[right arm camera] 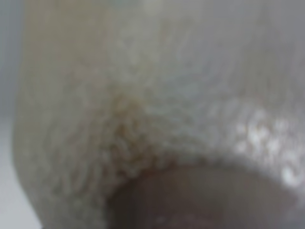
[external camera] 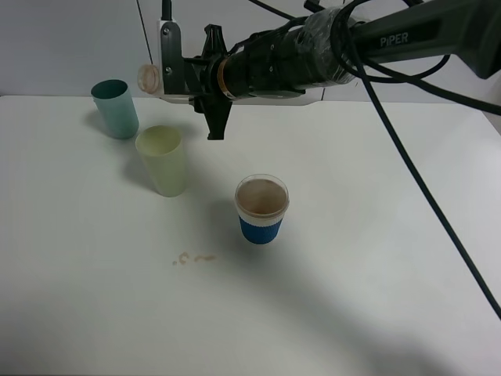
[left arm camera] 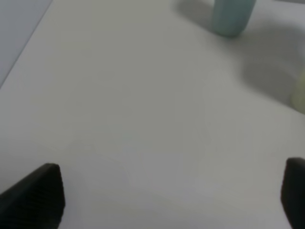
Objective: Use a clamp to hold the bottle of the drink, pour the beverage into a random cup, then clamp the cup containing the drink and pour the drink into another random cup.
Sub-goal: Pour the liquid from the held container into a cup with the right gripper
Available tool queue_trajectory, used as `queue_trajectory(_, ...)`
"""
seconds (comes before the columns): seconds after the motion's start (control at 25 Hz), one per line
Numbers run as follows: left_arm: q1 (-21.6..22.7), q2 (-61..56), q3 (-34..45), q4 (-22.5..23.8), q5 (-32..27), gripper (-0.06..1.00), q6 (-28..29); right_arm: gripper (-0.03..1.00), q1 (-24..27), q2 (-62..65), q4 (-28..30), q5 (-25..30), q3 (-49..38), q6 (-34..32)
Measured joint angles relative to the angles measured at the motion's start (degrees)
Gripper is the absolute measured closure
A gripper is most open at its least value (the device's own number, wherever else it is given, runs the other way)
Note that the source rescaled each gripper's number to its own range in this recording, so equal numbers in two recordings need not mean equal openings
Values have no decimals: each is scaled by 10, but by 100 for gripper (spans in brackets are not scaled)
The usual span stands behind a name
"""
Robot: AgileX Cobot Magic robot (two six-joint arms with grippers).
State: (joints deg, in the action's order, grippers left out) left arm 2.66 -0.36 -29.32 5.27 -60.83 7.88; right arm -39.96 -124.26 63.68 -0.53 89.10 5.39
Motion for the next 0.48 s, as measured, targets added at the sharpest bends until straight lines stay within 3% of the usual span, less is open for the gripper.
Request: queue_trajectory(0.48,0,0,0,0,0,19,0,97,-5,-7,45,-1,0,0)
